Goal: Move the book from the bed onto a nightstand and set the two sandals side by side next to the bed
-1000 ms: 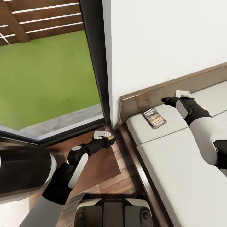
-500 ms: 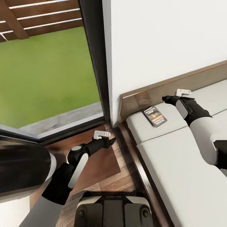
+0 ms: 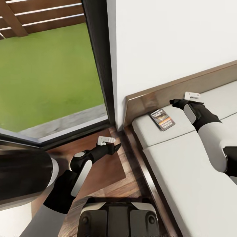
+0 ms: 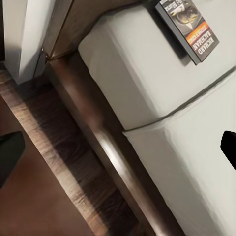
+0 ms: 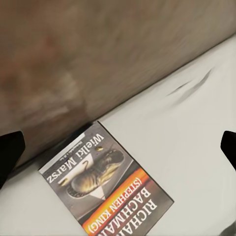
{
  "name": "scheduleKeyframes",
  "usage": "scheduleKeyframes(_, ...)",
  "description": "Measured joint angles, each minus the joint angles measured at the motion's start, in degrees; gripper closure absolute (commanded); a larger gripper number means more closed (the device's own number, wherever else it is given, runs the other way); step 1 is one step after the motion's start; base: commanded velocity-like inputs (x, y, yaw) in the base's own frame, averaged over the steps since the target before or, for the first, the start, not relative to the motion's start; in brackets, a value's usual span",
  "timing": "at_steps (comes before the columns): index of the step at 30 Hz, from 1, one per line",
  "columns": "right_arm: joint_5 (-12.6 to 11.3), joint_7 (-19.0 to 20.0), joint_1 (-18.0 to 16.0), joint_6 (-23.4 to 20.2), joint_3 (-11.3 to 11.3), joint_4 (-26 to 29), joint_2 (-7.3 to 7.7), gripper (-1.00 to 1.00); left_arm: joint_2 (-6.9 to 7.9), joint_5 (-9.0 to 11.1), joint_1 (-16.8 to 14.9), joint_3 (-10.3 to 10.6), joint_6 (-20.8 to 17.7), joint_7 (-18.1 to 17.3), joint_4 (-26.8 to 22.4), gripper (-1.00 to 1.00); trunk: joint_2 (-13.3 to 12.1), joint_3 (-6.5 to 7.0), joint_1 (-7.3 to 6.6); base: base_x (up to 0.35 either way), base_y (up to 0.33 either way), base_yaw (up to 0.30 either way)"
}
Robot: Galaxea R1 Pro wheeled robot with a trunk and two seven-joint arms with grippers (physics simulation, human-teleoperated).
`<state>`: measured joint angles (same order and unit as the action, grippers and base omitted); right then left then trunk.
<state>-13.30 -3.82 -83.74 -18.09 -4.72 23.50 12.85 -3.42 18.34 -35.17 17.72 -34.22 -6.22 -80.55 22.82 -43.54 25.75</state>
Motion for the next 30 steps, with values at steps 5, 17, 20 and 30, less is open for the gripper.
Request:
scheduleKeyframes(5, 0.1, 0.0, 0.0, 0.0, 0.0, 0.1, 0.0, -1.0, -0.06, 0.1, 0.0, 0.0, 0.0, -0.1, -0.6, -1.0, 0.0, -0.46, 0.0, 0.0, 0.0, 0.0)
scheduleKeyframes(17, 0.0, -0.1, 0.0, -0.1, 0.0, 0.4, 0.0, -1.0, -2.87, 1.1, -6.5, -0.1, -8.3, -1.1, -5.5, -1.0, 0.0, -1.56, 0.0, 0.0, 0.0, 0.0)
scheduleKeyframes(20, 0.0, -0.1, 0.0, 0.0, 0.0, 0.5, 0.0, -1.0, -2.94, 1.9, -8.2, -0.1, -9.0, -3.5, -5.6, -1.0, 0.0, -1.83, 0.0, 0.0, 0.0, 0.0)
scheduleKeyframes(30, -0.1, -0.2, 0.0, 0.7, 0.2, 0.3, 0.0, -1.0, -3.01, 2.4, -9.4, -0.3, -8.8, -6.8, -5.9, -1.0, 0.0, -2.75, 0.0, 0.0, 0.0, 0.0)
